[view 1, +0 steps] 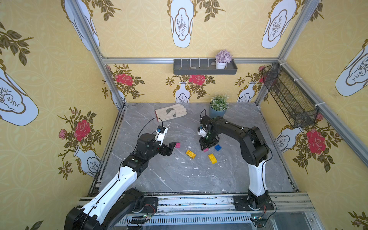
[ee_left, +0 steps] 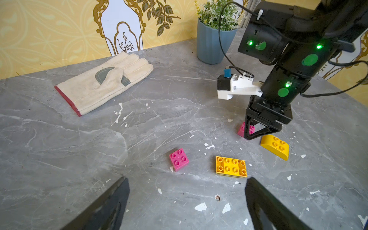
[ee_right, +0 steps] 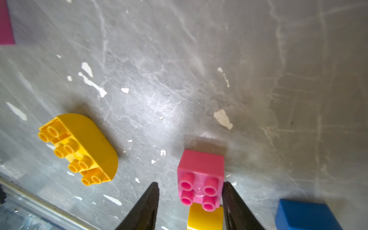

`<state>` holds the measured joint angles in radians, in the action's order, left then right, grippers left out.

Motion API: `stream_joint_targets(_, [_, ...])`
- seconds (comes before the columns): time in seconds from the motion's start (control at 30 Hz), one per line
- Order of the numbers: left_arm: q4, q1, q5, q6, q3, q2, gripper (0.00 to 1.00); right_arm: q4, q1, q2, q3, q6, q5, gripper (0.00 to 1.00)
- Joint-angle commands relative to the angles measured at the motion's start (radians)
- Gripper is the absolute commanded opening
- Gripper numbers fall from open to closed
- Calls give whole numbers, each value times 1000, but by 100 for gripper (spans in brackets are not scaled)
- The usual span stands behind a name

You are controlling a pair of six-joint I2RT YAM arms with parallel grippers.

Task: Assemble the letter s with lego
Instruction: Pick up the lego brick from the center of the board.

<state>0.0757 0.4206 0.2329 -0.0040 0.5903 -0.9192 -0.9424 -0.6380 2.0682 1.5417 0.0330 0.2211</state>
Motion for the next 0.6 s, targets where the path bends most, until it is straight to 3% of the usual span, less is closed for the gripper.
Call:
stream_joint_targets(0.0, [-2, 0, 8, 11, -9, 0, 93, -22, -10, -6, 8, 18, -52, 51])
stream_joint_targets(0.3, [10, 0, 7, 15, -10, 6, 93, -30, -25, 19, 28, 43, -118, 43])
stream_joint_targets(0.57, [15, 0, -1, 11, -15, 14, 93, -32, -32, 29, 39, 45, -144, 43])
